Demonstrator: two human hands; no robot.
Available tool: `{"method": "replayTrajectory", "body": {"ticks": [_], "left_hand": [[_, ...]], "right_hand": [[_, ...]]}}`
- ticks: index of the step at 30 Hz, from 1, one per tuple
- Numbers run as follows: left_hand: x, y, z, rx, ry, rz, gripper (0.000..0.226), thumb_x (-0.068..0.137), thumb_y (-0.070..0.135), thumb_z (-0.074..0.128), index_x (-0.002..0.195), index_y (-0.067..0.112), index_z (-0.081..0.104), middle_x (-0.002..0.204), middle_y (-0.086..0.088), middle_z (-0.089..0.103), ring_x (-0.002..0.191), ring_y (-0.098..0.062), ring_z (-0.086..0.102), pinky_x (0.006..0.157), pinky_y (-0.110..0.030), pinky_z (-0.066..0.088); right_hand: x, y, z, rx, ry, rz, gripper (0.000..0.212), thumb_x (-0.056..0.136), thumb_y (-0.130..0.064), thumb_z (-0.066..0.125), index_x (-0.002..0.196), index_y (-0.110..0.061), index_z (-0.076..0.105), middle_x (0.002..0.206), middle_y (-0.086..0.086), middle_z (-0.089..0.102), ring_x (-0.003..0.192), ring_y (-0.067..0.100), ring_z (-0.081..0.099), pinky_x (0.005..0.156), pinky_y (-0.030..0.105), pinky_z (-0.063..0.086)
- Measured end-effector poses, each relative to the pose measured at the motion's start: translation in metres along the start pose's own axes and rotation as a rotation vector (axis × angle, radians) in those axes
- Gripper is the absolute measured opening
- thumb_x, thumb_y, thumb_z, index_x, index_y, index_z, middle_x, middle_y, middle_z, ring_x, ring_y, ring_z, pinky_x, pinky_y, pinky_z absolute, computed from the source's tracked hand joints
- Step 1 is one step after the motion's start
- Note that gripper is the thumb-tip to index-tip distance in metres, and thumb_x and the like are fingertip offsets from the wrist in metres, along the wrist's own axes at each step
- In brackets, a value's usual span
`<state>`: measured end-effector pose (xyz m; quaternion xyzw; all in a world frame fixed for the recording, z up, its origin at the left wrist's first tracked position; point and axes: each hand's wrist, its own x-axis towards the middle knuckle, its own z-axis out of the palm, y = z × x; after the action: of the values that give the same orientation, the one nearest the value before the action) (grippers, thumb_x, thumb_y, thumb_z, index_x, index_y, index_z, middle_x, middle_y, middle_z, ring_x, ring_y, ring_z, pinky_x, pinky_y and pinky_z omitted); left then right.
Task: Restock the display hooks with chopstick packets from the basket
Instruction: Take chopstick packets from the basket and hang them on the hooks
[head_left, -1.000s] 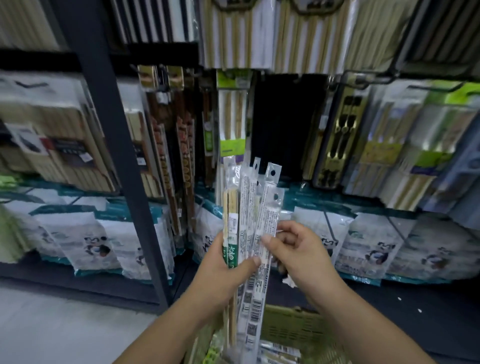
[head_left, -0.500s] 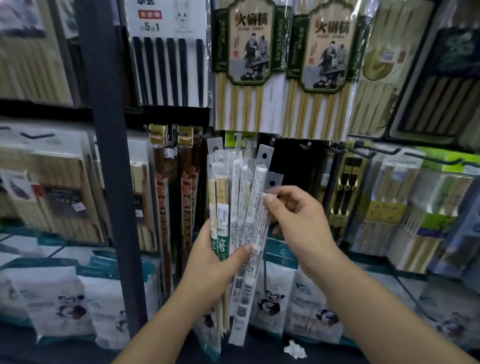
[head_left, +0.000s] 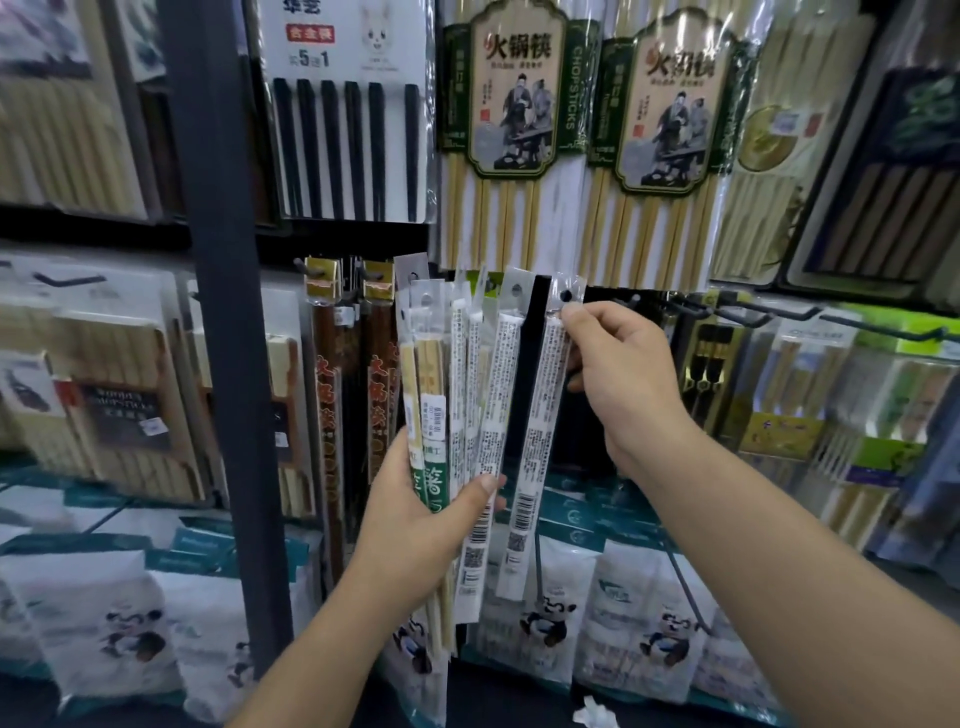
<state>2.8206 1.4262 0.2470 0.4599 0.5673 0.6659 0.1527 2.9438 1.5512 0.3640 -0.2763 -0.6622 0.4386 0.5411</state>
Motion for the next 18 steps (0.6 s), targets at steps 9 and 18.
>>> {"method": "replayTrajectory", "body": {"ticks": [9, 18], "left_hand": [[0.002, 0.010, 0.006, -0.109, -0.001, 0.000, 0.097, 0.061, 0.068, 0.078, 0.146, 0.034, 0.045, 0.140, 0.016, 0.060, 0.131, -0.010, 0.055, 0.116, -0.048, 0.040], [0.003, 0.001, 0.007, -0.051, -0.020, -0.005, 0.047, 0.083, 0.031, 0.082, 0.116, 0.052, 0.056, 0.113, 0.032, 0.069, 0.102, 0.011, 0.066, 0.077, -0.007, 0.049]], "right_hand": [[0.006, -0.005, 0.002, -0.046, 0.010, -0.020, 0.029, 0.102, -0.027, 0.057, 0.091, -0.004, 0.070, 0.075, 0.009, 0.054, 0.066, 0.015, 0.049, 0.063, 0.025, 0.046], [0.014, 0.010, 0.007, -0.141, 0.048, -0.013, 0.035, 0.102, -0.029, 0.057, 0.072, -0.011, 0.062, 0.050, -0.014, 0.042, 0.051, 0.004, 0.040, 0.062, 0.029, 0.041]]}}
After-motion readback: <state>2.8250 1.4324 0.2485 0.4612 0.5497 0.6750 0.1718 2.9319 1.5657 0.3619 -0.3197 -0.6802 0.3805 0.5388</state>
